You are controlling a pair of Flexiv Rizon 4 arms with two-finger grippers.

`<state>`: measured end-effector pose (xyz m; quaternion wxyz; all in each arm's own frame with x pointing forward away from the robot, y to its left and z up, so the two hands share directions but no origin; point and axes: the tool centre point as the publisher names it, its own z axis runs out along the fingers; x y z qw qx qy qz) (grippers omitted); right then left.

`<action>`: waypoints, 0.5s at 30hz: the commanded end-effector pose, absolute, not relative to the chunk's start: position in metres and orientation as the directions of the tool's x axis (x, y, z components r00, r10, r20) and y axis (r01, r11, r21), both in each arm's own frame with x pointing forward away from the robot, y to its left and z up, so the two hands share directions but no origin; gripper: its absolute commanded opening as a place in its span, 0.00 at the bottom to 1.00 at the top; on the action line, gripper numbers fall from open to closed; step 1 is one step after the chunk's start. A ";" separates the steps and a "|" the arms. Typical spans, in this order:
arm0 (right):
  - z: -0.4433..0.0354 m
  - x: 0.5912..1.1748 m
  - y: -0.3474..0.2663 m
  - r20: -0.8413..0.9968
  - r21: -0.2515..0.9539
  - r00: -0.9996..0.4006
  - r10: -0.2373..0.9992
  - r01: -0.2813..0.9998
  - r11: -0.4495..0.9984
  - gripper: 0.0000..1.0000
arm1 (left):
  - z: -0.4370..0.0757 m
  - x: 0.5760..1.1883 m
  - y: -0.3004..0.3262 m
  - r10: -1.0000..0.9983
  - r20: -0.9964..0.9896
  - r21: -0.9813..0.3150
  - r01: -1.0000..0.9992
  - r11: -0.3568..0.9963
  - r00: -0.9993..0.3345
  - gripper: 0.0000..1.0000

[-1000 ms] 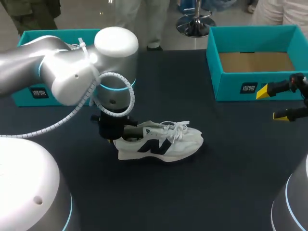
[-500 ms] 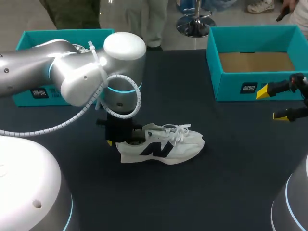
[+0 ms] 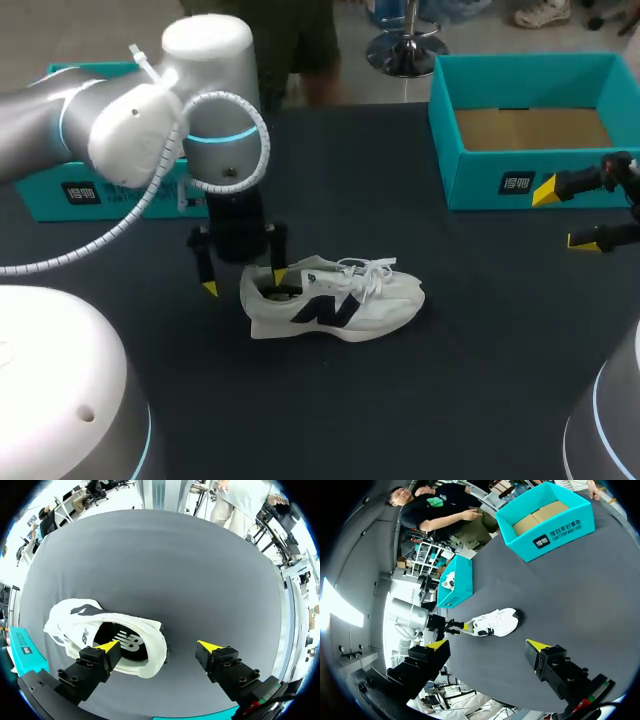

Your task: Take the shoe out of the shoebox, open the shoe tongue, remove and reinsert the insole, then place the shoe into the shoebox

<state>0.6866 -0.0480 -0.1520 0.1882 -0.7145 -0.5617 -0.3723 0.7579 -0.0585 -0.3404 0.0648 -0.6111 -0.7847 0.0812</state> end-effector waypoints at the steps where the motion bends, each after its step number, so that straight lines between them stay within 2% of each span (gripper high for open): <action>1: -0.152 0.684 -0.048 0.742 0.151 0.093 0.664 0.942 -0.301 1.00 | -0.325 0.756 -0.044 0.937 -0.071 -0.247 0.917 0.315 -0.341 1.00; 6: -0.152 0.684 -0.048 0.742 0.151 0.093 0.664 0.942 -0.301 1.00 | -0.317 0.754 -0.039 0.882 -0.074 -0.301 0.854 0.425 -0.465 1.00; 15: -0.152 0.684 -0.048 0.742 0.151 0.093 0.664 0.942 -0.301 1.00 | -0.317 0.753 -0.039 0.886 -0.047 -0.327 0.846 0.422 -0.461 1.00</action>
